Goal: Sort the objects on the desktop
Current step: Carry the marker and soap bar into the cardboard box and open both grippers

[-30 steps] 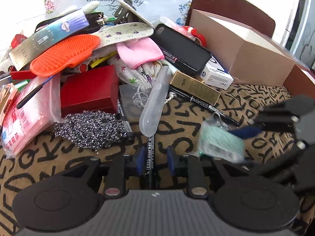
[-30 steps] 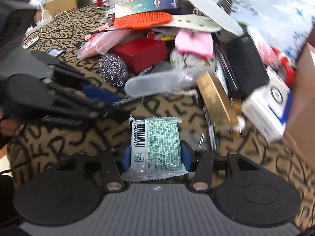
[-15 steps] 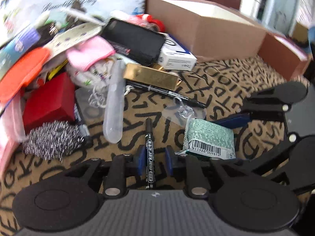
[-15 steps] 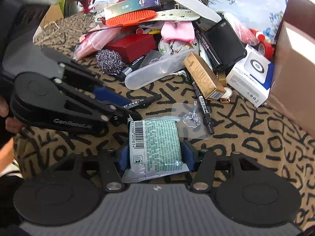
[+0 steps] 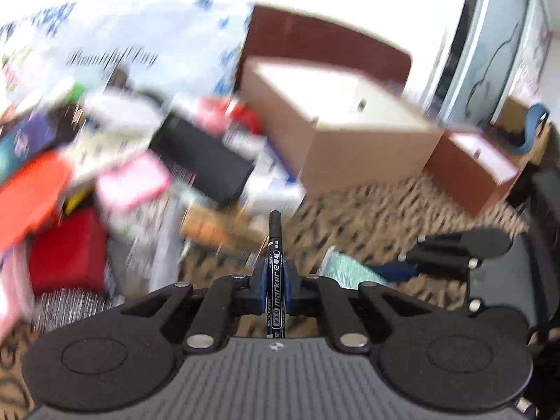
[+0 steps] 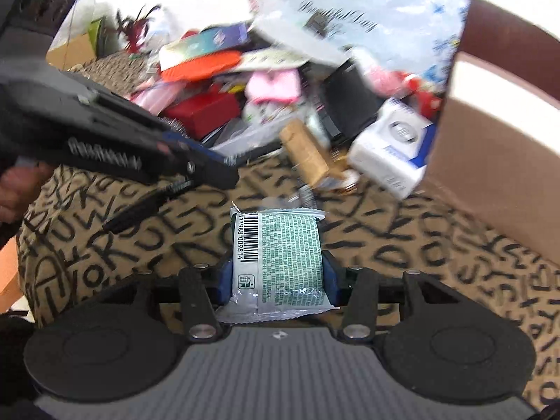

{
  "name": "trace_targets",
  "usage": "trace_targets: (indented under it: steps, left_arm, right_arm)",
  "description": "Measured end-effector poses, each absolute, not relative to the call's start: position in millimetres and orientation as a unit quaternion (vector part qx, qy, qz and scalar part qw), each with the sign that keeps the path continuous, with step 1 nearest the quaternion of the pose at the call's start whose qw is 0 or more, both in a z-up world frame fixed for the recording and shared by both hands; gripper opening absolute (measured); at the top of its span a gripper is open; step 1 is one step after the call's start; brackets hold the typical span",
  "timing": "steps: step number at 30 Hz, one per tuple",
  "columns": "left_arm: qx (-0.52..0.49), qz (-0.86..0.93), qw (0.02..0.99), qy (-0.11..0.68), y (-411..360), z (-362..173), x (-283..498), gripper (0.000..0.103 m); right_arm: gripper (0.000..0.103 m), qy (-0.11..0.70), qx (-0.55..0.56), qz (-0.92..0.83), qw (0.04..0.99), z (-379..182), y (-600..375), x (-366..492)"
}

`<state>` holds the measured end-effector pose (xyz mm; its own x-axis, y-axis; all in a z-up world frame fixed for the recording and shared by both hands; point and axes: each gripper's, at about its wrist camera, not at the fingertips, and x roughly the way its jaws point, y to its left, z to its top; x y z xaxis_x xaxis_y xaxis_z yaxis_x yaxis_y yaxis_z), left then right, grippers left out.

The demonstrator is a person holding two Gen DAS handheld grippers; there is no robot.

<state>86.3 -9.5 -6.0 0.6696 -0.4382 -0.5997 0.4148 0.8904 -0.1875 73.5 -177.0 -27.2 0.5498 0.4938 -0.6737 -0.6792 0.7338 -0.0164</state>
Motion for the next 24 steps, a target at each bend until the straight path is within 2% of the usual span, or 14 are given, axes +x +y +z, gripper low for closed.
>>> trace_targets:
  steps: [7, 14, 19, 24]
  left_arm:
    - [-0.031, -0.279, 0.919, 0.277, -66, 54, 137, 0.007]
    - [-0.038, -0.285, 0.929, 0.234, -125, 100, 200, 0.007]
    - [-0.039, -0.265, 0.931, 0.247, -156, 90, 244, 0.007]
    - [-0.029, -0.234, 0.922, 0.308, -171, 49, 285, 0.007]
  right_arm:
    - [0.048, 0.257, -0.108, 0.271, 0.921, 28, -232, 96]
    - [0.048, 0.186, -0.127, 0.181, 0.957, 76, -270, 144]
    - [0.048, 0.192, -0.105, 0.125, 0.968, 80, -293, 205]
    - [0.048, 0.260, -0.105, 0.121, 0.952, 50, -293, 270]
